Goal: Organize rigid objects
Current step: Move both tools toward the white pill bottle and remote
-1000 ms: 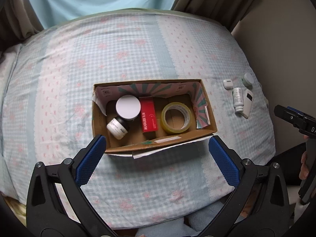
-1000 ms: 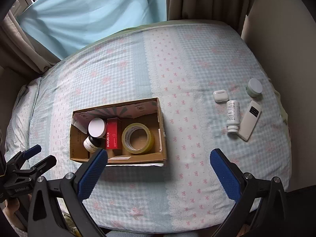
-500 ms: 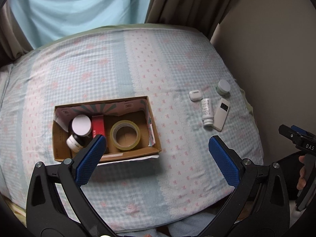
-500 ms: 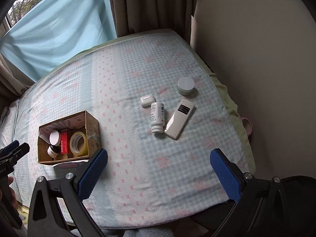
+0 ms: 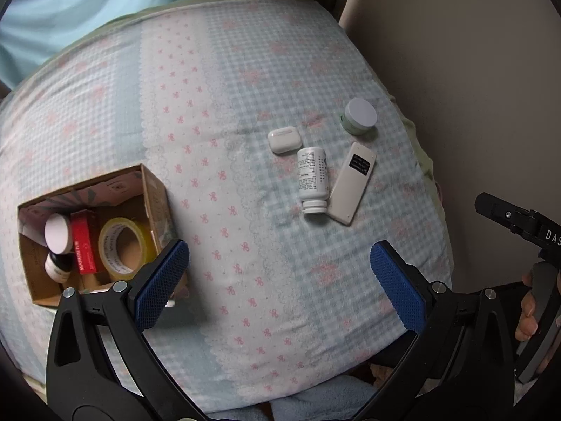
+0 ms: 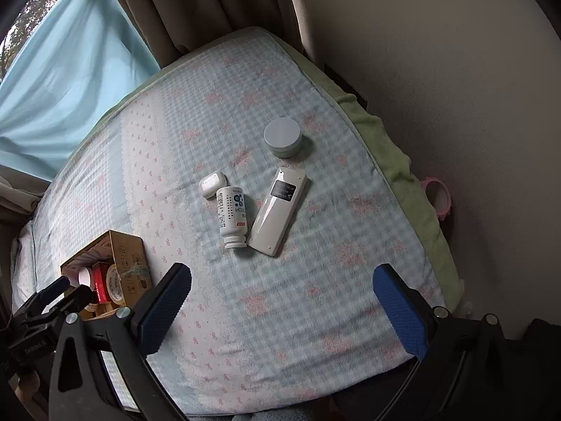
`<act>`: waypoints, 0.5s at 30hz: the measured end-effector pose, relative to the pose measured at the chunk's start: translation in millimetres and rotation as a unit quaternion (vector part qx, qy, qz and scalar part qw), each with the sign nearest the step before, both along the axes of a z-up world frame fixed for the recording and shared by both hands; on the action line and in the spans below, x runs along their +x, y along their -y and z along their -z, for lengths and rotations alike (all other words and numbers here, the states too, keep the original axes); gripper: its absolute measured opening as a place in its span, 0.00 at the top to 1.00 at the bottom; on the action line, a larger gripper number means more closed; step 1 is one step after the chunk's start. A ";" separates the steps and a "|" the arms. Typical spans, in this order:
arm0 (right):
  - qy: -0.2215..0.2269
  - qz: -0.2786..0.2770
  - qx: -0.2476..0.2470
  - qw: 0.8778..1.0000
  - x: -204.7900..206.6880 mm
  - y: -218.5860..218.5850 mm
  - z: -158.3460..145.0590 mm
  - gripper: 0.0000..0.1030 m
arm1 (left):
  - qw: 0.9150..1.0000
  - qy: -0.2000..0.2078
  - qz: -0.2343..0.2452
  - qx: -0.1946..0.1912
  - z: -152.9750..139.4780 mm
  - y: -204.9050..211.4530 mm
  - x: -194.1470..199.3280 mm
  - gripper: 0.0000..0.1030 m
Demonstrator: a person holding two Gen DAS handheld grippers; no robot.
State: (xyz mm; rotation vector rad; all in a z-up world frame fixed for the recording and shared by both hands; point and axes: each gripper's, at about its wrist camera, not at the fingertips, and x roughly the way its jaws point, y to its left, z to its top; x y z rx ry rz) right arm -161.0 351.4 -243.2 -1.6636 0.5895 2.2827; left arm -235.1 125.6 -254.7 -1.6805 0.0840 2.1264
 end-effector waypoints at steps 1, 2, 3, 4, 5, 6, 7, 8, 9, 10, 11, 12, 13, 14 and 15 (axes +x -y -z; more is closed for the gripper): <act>0.002 0.004 -0.008 1.000 -5.8 -4.0 5.8 0.00 | 1.000 0.006 0.002 -0.004 6.9 -8.0 -4.0 0.00; 0.006 0.008 -0.016 1.000 -11.9 -8.1 11.8 0.00 | 1.000 0.011 0.004 -0.008 14.0 -15.6 -8.4 0.00; 0.011 0.013 -0.023 1.000 -18.3 -11.8 18.3 0.00 | 1.000 0.018 0.006 -0.011 22.2 -23.4 -13.2 0.00; 0.017 0.018 -0.031 0.999 -24.9 -15.3 25.7 0.00 | 1.000 0.025 0.008 -0.015 30.5 -30.7 -18.1 0.00; 0.026 0.024 -0.039 0.999 -31.5 -18.9 34.2 0.00 | 0.999 0.033 0.009 -0.020 38.9 -37.4 -23.4 0.00; 0.035 0.033 -0.050 0.998 -38.0 -22.7 43.1 0.00 | 0.999 0.039 0.010 -0.026 46.8 -44.4 -28.7 0.00; 0.043 0.042 -0.062 0.996 -44.1 -26.4 52.4 0.00 | 0.999 0.042 0.011 -0.030 55.0 -50.9 -33.6 0.00; 0.049 0.050 -0.073 0.995 -49.8 -29.4 61.8 0.00 | 0.998 0.045 0.012 -0.035 63.7 -58.2 -38.4 0.00; 0.055 0.057 -0.080 0.994 -55.7 -31.9 71.7 0.00 | 0.998 0.048 0.014 -0.040 73.1 -65.7 -43.3 0.00; 0.061 0.062 -0.083 0.993 -61.7 -33.7 82.4 0.00 | 0.998 0.051 0.018 -0.045 82.9 -73.1 -48.0 0.00; 0.067 0.065 -0.086 0.992 -67.5 -35.0 93.4 0.00 | 0.997 0.057 0.023 -0.051 93.8 -80.6 -52.7 0.00; 0.073 0.068 -0.088 0.991 -72.9 -35.4 104.1 0.00 | 0.996 0.063 0.030 -0.056 104.6 -88.5 -56.2 0.00; 0.081 0.072 -0.091 0.990 -78.4 -36.1 114.7 0.00 | 0.995 0.068 0.038 -0.061 114.8 -95.9 -59.5 0.00; 0.085 0.077 -0.094 0.989 -84.1 -37.2 124.7 0.00 | 0.994 0.071 0.045 -0.066 123.8 -102.6 -61.9 0.00; 0.087 0.081 -0.097 0.988 -89.1 -37.1 133.8 0.03 | 0.993 0.074 0.052 -0.070 131.9 -109.0 -64.3 0.00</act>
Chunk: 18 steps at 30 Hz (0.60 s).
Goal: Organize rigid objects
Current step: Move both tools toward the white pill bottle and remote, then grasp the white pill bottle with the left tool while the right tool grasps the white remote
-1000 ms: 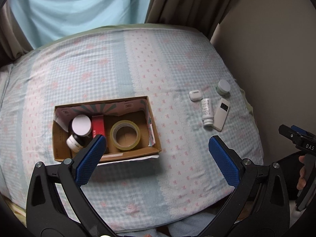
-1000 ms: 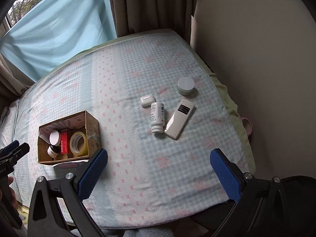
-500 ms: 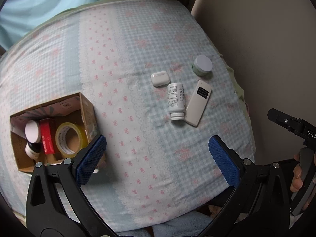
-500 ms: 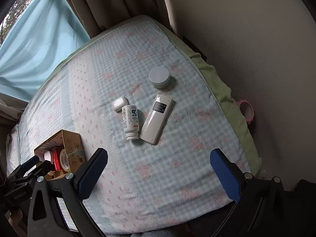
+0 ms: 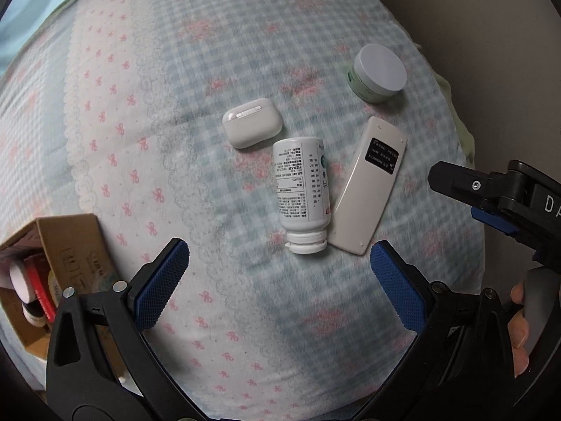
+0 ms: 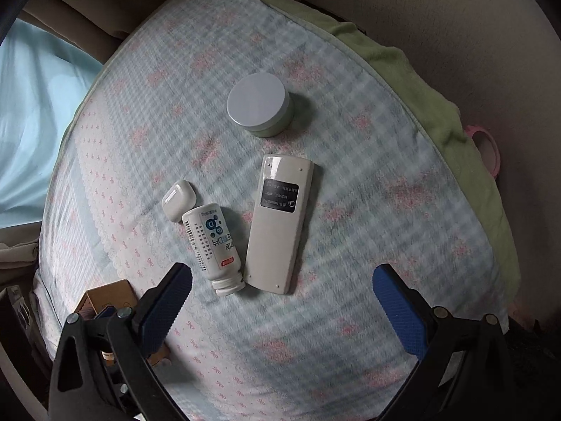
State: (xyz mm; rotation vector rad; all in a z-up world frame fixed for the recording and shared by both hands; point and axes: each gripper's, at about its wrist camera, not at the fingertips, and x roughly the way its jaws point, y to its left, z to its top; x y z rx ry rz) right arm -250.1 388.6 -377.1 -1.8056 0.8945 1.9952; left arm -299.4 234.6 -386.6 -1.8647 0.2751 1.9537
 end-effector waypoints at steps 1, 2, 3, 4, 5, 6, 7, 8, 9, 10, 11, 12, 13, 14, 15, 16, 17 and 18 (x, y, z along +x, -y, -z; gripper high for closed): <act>0.006 0.003 -0.002 1.000 -5.4 0.3 9.3 0.05 | 1.000 0.004 0.008 -0.003 8.8 -7.3 -2.4 0.00; 0.013 0.004 -0.002 1.000 -10.4 0.4 17.9 0.07 | 1.000 0.005 0.016 -0.007 16.5 -13.5 -5.2 0.00; 0.019 0.005 -0.001 1.000 -14.9 0.6 25.9 0.07 | 1.000 0.004 0.023 -0.012 23.8 -19.2 -7.5 0.00; 0.027 0.005 0.002 1.000 -19.3 0.5 33.9 0.07 | 0.999 0.003 0.029 -0.015 30.6 -24.0 -10.0 0.00; 0.034 0.006 0.005 0.999 -23.1 0.2 41.0 0.07 | 0.999 0.003 0.032 -0.017 37.1 -27.7 -12.6 0.00; 0.039 0.007 0.005 0.999 -26.7 -1.3 48.3 0.07 | 0.999 0.004 0.034 -0.018 43.7 -30.2 -15.3 0.01; 0.043 0.010 0.005 0.999 -29.6 -2.2 54.7 0.08 | 0.999 0.005 0.033 -0.018 49.5 -32.2 -17.9 0.02; 0.048 0.012 0.005 0.999 -32.6 -3.3 60.6 0.12 | 0.999 0.009 0.032 -0.017 55.2 -33.6 -20.5 0.03; 0.052 0.012 0.004 0.999 -35.1 -3.9 66.0 0.17 | 0.999 0.013 0.030 -0.017 60.4 -34.6 -22.9 0.04; 0.055 0.013 0.003 0.998 -37.3 -4.1 70.7 0.17 | 0.999 0.016 0.027 -0.016 64.9 -35.1 -24.9 0.05; 0.058 0.012 0.003 0.998 -39.2 -4.0 74.6 0.18 | 0.999 0.019 0.024 -0.014 68.7 -35.5 -26.6 0.06; 0.060 0.011 0.006 0.998 -40.9 -3.5 77.6 0.18 | 0.999 0.022 0.022 -0.012 71.7 -35.8 -27.9 0.07; 0.061 0.009 0.010 0.998 -42.4 -2.7 79.5 0.18 | 0.999 0.023 0.021 -0.012 74.1 -36.1 -28.9 0.07; 0.060 0.007 0.013 0.998 -43.7 -1.8 80.7 0.18 | 0.999 0.024 0.019 -0.012 76.2 -36.5 -29.5 0.08; 0.059 0.005 0.016 0.998 -45.0 -0.7 81.4 0.18 | 0.999 0.025 0.017 -0.011 77.9 -36.7 -30.0 0.08; 0.057 0.003 0.019 0.998 -46.3 0.6 81.7 0.20 | 0.999 0.027 0.016 -0.011 79.4 -36.8 -30.4 0.09; 0.057 -0.001 0.026 0.998 -47.5 2.1 81.4 0.26 | 0.999 0.029 0.013 -0.011 80.7 -36.8 -30.7 0.09; 0.055 -0.006 0.033 0.998 -48.3 3.9 80.5 0.28 | 0.999 0.030 0.011 -0.009 81.4 -36.5 -30.9 0.10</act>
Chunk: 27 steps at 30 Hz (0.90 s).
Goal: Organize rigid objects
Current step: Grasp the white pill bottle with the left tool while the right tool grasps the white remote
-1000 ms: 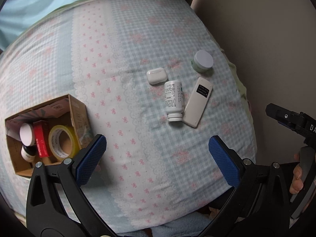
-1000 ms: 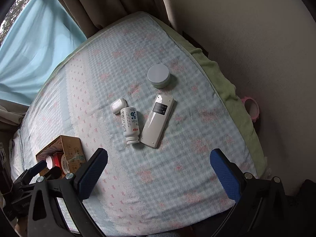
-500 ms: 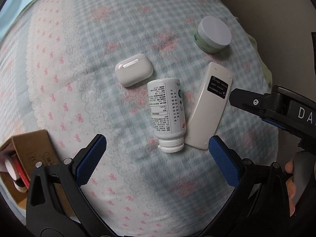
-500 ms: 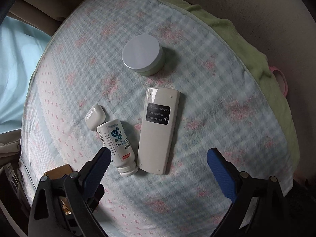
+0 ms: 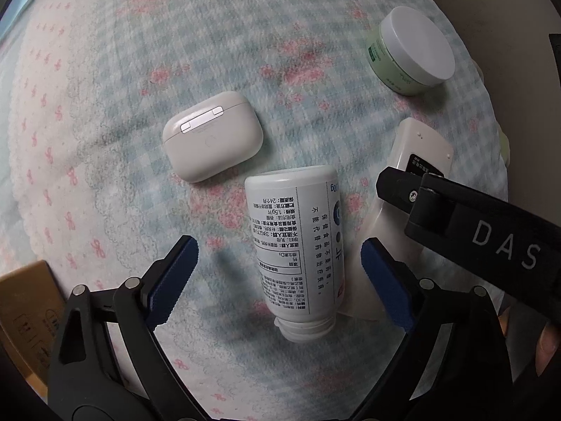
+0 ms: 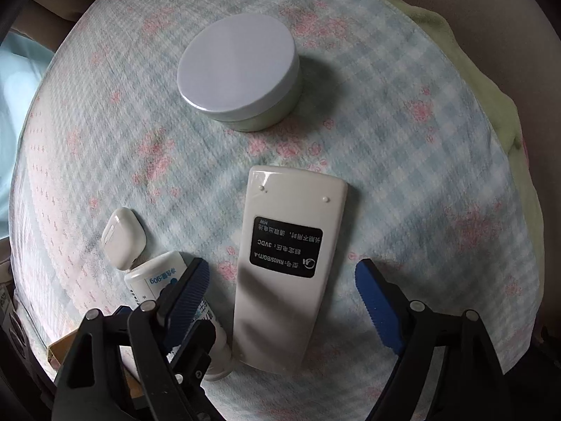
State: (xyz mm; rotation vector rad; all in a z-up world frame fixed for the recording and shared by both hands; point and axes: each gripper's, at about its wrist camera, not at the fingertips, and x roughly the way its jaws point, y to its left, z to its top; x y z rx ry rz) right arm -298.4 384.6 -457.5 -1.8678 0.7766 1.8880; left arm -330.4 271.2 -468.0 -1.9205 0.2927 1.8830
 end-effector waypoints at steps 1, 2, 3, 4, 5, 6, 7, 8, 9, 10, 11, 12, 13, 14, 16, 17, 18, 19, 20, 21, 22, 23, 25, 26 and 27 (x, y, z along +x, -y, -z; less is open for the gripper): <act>-0.003 -0.005 0.004 1.000 -0.6 1.9 -0.5 0.28 | 1.000 0.001 -0.003 0.003 0.6 0.2 -0.1 0.12; -0.004 -0.009 0.008 1.000 -1.0 3.7 0.4 0.28 | 1.000 0.003 -0.003 0.006 1.6 0.0 -0.1 0.12; -0.001 -0.012 0.010 1.000 -1.2 5.2 2.5 0.28 | 1.000 0.004 -0.003 0.006 2.7 -0.7 0.1 0.14; 0.001 -0.012 0.008 1.000 -0.9 6.1 5.3 0.28 | 1.000 0.005 0.000 0.006 4.0 -1.7 0.5 0.17; 0.003 -0.009 0.003 1.000 0.4 6.2 8.6 0.28 | 1.000 0.006 0.003 0.006 5.3 -3.1 1.1 0.20; 0.006 -0.004 -0.001 1.000 2.4 6.0 11.8 0.29 | 1.000 0.007 0.007 0.007 6.8 -4.6 1.8 0.26; 0.009 -0.002 -0.003 1.000 4.6 6.1 14.5 0.30 | 1.000 0.009 0.011 0.007 8.3 -6.0 2.7 0.30; 0.012 -0.003 0.000 1.000 6.2 6.6 16.3 0.32 | 1.000 0.010 0.015 0.007 9.6 -7.1 3.6 0.31; 0.011 -0.008 0.006 1.000 7.3 7.3 16.9 0.33 | 1.000 0.010 0.018 0.008 10.8 -8.2 4.6 0.35; 0.012 -0.011 0.010 1.000 8.1 7.6 17.4 0.34 | 1.000 0.011 0.022 0.007 12.0 -9.4 5.4 0.40; 0.012 -0.012 0.012 1.000 8.9 7.4 17.7 0.34 | 1.000 0.009 0.026 0.006 12.7 -10.6 6.1 0.41; 0.013 -0.013 0.015 1.000 9.8 6.8 18.1 0.37 | 1.000 0.005 0.030 0.005 12.9 -11.7 6.6 0.44; 0.014 -0.014 0.021 1.000 11.0 6.1 18.5 0.39 | 0.999 0.001 0.034 0.003 12.8 -12.5 7.0 0.49; 0.014 -0.015 0.027 0.999 12.5 5.6 18.8 0.42 | 0.999 -0.002 0.037 0.000 12.7 -12.9 7.0 0.51; 0.009 -0.019 0.031 0.999 15.5 4.9 17.4 0.43 | 0.999 0.001 0.031 0.007 11.4 -9.7 5.3 0.51; 0.006 -0.020 0.033 0.999 17.2 4.6 16.6 0.44 | 1.000 0.003 0.027 0.012 10.3 -7.5 4.5 0.52; 0.004 -0.022 0.033 0.999 18.8 4.0 15.9 0.44 | 1.000 0.004 0.026 0.015 9.3 -5.8 4.0 0.52; 0.001 -0.024 0.033 0.999 20.6 3.1 15.1 0.44 | 1.000 0.004 0.027 0.017 8.1 -4.9 3.8 0.52; -0.001 -0.024 0.031 0.999 22.4 1.8 14.2 0.44 | 0.999 0.004 0.027 0.017 6.8 -4.5 3.7 0.52; -0.003 -0.024 0.030 0.999 23.9 0.5 13.4 0.45 | 0.999 0.003 0.028 0.017 5.6 -4.2 3.8 0.52; -0.005 -0.025 0.027 0.999 25.2 -0.9 12.5 0.45 | 0.999 0.002 0.027 0.017 4.3 -3.8 3.8 0.52; -0.007 -0.023 0.024 0.999 26.7 -2.9 11.6 0.45 | 1.000 0.003 0.024 0.019 2.9 -3.0 3.7 0.52; -0.013 -0.018 0.016 1.000 30.4 -7.7 9.1 0.45 | 0.999 0.005 0.018 0.026 -1.1 -0.6 3.1 0.52; -0.016 -0.016 0.011 1.000 32.2 -10.2 7.8 0.45 | 0.999 0.004 0.016 0.029 -3.8 0.4 3.0 0.52; -0.018 -0.013 0.007 1.000 34.1 -12.7 6.5 0.45 | 0.999 0.003 0.016 0.030 -6.9 1.1 3.2 0.52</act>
